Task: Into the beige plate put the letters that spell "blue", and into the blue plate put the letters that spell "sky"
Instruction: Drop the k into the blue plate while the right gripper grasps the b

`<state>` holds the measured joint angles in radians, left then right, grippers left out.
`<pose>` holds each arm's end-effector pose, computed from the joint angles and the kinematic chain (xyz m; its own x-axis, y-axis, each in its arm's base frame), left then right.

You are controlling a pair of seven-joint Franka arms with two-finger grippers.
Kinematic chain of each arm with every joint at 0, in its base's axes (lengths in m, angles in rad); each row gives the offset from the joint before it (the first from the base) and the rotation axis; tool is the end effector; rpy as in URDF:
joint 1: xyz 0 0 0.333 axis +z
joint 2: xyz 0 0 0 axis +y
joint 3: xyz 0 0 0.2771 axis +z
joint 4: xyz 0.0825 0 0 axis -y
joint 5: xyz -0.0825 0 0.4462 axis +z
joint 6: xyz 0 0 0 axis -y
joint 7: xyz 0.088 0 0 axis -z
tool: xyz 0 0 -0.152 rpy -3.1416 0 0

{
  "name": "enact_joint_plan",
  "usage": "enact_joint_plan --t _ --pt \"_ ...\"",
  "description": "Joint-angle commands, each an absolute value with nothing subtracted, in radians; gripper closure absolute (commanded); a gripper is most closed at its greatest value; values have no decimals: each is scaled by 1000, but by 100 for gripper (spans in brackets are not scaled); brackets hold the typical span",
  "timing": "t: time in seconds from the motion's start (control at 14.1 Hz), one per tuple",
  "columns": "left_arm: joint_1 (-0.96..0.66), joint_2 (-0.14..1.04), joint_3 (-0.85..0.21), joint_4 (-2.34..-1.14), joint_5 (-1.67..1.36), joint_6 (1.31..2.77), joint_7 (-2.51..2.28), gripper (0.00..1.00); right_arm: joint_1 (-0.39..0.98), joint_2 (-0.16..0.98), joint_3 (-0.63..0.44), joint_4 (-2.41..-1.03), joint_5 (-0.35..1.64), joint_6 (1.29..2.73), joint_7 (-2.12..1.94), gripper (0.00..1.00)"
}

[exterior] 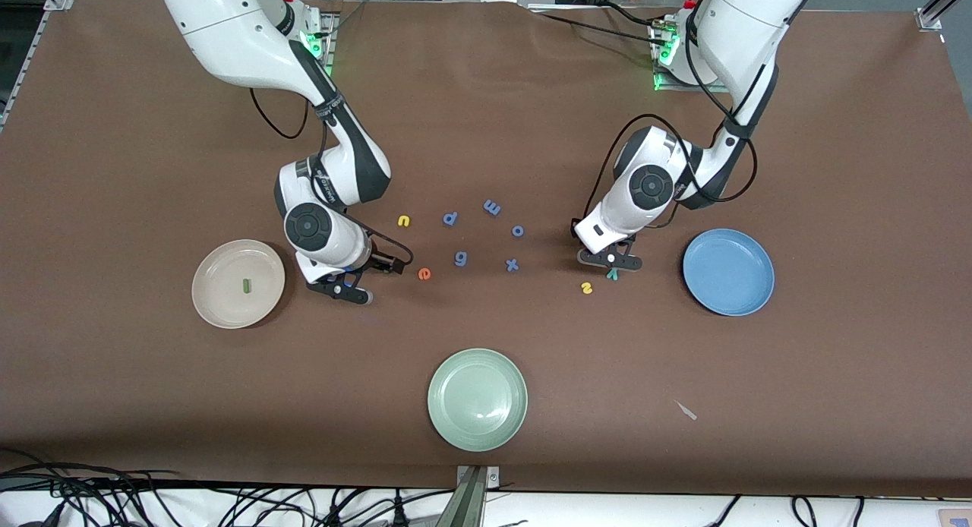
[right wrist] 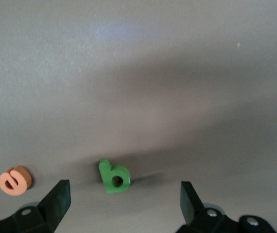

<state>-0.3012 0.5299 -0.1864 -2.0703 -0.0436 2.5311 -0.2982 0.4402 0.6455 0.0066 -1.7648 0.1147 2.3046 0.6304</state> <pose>0.5167 -0.2893 0.0387 0.9863 -0.1341 -0.0962 -0.1253 -0.9878 0.0920 0.5958 0.2925 0.0675 0.9560 -0.2605 -0.1352 -0.2630 -0.9648 -0.0008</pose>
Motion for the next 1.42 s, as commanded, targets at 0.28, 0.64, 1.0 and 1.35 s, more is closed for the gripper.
enact_joint_plan --t 0.28,0.64,1.0,1.35 --pt "-253 445 -178 -2072 -12 2426 -287 98 451 632 14 -1819 115 2355 626 19" --pt "-79 359 -176 -2075 -14 2286 47 100 453 647 14 -1819 115 2376 626 62" --pt "18 415 -72 -2027 -14 2298 354 100 445 644 11 -1777 112 2355 614 92" --pt "5 462 -58 -1988 -28 2299 373 25 434 586 -128 -1744 117 2117 326 92"
